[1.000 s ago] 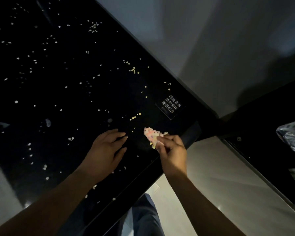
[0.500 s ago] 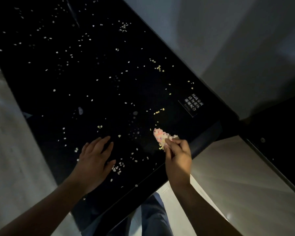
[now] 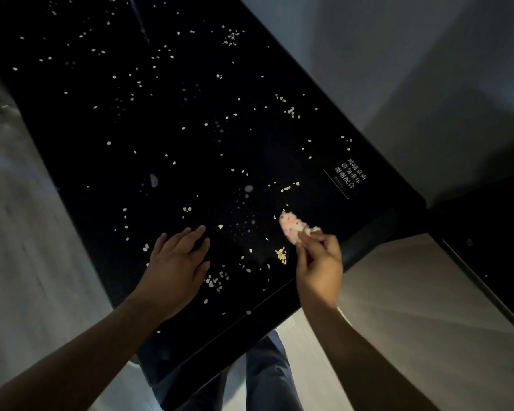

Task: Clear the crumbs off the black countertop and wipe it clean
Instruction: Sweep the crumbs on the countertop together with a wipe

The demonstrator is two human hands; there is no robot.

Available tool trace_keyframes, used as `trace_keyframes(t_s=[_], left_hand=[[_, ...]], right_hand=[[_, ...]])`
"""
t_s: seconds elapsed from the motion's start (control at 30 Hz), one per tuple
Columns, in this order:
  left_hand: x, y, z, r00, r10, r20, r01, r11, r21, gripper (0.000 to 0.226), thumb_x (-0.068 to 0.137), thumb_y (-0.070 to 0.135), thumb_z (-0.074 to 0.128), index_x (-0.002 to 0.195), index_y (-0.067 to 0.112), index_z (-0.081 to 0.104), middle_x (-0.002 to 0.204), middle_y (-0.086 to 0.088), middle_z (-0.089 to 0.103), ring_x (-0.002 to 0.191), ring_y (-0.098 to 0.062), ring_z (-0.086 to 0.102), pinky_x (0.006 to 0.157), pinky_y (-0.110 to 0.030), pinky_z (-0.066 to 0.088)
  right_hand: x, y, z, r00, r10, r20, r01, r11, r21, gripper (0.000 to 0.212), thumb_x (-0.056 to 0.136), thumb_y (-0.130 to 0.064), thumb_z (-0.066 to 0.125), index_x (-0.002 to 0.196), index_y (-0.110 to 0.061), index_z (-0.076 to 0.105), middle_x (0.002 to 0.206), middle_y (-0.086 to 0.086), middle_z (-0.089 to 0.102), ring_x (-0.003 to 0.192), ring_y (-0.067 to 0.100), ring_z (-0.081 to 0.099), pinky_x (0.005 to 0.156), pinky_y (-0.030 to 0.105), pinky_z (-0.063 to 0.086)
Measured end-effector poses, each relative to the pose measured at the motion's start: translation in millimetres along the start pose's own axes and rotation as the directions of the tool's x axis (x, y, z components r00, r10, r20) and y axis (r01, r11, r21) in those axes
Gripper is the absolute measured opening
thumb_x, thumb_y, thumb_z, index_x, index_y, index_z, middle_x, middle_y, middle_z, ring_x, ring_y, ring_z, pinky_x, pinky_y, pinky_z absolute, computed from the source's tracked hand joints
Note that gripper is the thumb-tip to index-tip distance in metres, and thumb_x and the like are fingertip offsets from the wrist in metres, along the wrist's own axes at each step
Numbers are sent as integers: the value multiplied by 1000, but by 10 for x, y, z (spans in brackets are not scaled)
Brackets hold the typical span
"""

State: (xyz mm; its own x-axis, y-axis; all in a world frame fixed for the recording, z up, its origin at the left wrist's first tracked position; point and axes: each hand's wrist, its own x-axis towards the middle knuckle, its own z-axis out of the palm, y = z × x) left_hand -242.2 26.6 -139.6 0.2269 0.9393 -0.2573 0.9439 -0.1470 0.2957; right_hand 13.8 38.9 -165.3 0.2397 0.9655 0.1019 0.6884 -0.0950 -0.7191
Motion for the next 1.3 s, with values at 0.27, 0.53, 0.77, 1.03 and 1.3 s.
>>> trace_keyframes(t_s=[0.27, 0.53, 0.77, 1.03, 1.3], left_hand=[[-23, -39, -33, 1000, -4, 3, 5, 999, -36, 49, 92, 36, 51, 139, 24, 45, 153, 10, 27, 141, -15, 25, 116, -51, 12], [-18, -27, -22, 1000, -8, -6, 8, 1000, -28, 50, 91, 38, 51, 139, 23, 45, 152, 8, 29, 140, -16, 25, 117, -49, 10], [7, -22, -45, 998, -33, -49, 28, 994, -104, 46, 91, 36, 53, 136, 23, 50, 150, 9, 33, 137, -14, 28, 118, -46, 6], [-11, -25, -88, 1000, -13, -8, 13, 996, -90, 50, 93, 40, 48, 140, 26, 43, 153, 11, 25, 140, -12, 21, 118, -46, 3], [84, 52, -253, 995, -14, -101, -9, 975, -224, 44, 91, 25, 57, 132, 7, 53, 139, -7, 46, 127, -23, 40, 113, -48, 25]], right_hand=[[-310, -201, 32, 988, 61, 145, -86, 982, 168, 22, 87, -6, 66, 102, -20, 74, 99, -13, 57, 97, -1, 56, 89, 18, 47], [591, -52, -266, 988, 110, -112, -106, 994, 38, 17, 88, -6, 64, 103, -4, 72, 98, 7, 59, 86, 13, 57, 77, 0, 34], [633, -120, 47, 992, 96, -82, -99, 994, -40, 19, 87, -1, 61, 104, 0, 71, 102, 16, 57, 91, 24, 60, 84, 8, 34], [5, -425, 200, 986, 37, 162, -51, 995, 86, 18, 88, -7, 64, 103, -11, 74, 98, -3, 57, 87, -2, 57, 80, 4, 40], [830, -416, -221, 998, 21, -58, -21, 1000, 1, 15, 85, -3, 66, 98, -3, 73, 96, 8, 61, 81, 12, 57, 72, 0, 34]])
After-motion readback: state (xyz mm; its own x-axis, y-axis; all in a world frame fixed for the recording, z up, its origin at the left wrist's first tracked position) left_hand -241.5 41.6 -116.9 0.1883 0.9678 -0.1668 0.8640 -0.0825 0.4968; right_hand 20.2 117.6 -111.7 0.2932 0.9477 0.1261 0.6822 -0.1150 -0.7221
